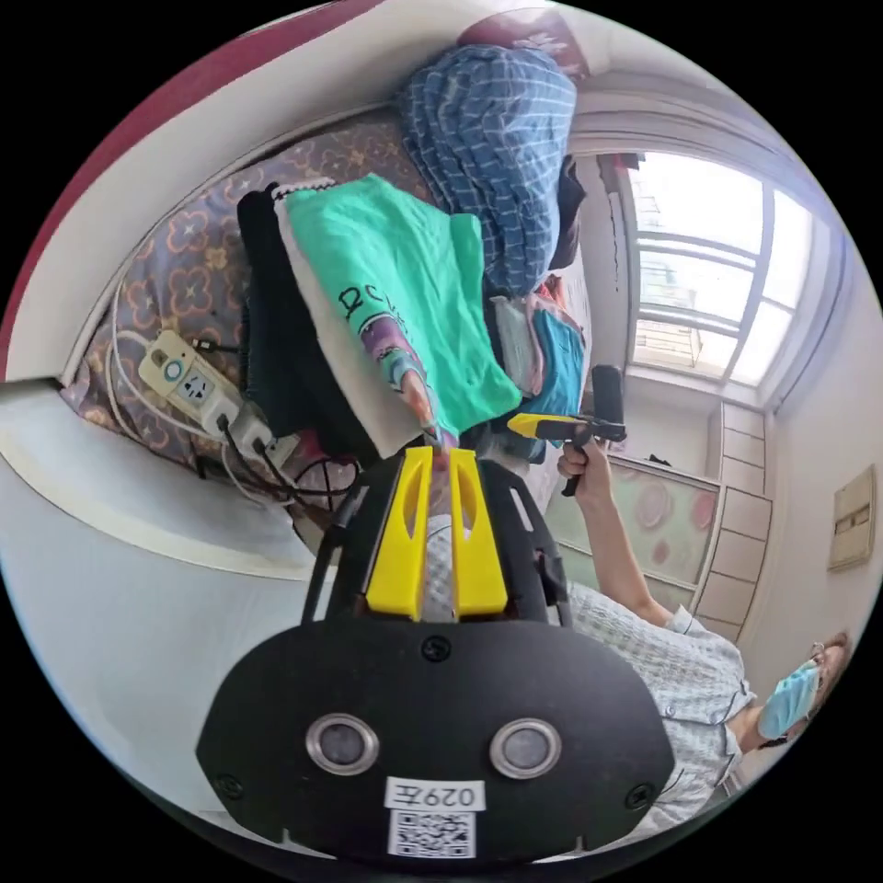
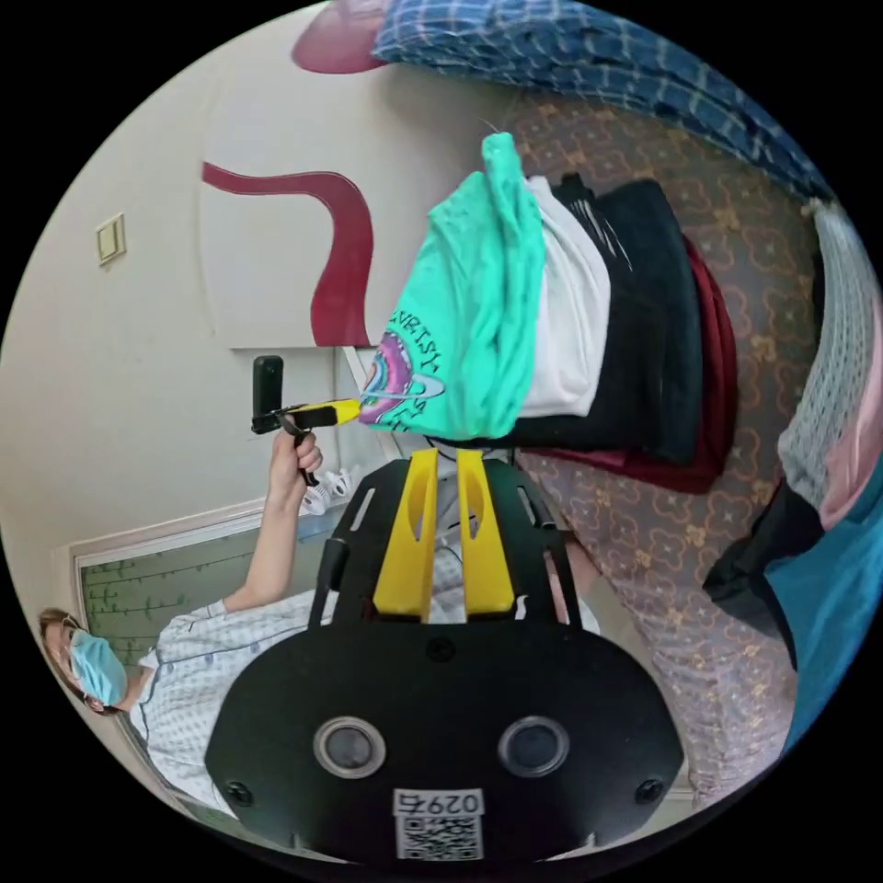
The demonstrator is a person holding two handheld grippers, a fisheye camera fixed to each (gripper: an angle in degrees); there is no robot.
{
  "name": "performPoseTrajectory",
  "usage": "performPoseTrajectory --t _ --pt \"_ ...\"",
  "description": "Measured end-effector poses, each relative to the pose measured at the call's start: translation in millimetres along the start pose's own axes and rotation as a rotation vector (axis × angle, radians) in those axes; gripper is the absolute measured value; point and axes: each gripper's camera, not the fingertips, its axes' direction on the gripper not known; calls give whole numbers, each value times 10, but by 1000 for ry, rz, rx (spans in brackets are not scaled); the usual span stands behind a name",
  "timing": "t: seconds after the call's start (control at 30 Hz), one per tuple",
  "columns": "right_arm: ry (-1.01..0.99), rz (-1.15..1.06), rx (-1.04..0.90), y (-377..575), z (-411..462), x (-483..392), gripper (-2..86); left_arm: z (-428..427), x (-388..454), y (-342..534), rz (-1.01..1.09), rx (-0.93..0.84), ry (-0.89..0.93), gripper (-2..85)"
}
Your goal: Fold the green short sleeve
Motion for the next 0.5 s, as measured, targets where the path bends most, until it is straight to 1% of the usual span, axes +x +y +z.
performPoseTrajectory --t 0.03,0.07,0.17,0.23,0.27,0.33,0.4,0.5 --pt "-10 -4 44 185 -104 50 21 -71 -81 167 13 42 65 -8" --pt "-7 -6 63 283 -173 66 23 -124 -117 263 15 63 82 -9" --pt "122 24 169 757 -668 77 50 -471 -289 821 10 141 76 -9" --pt "319 92 306 1109 -1163 -8 78 -739 -477 1316 -43 202 61 -10" --pt "367 102 345 1185 -1278 -43 82 -795 -533 1438 -60 216 64 -10" --pt "572 159 475 1372 -1622 -180 104 -977 -760 1911 -131 288 109 -10" --pt "677 194 503 1346 -1748 -253 126 -1071 -912 2237 -170 366 166 -10" --pt "681 161 482 1112 -1758 -321 134 -1121 -1110 2677 -187 499 332 -10"
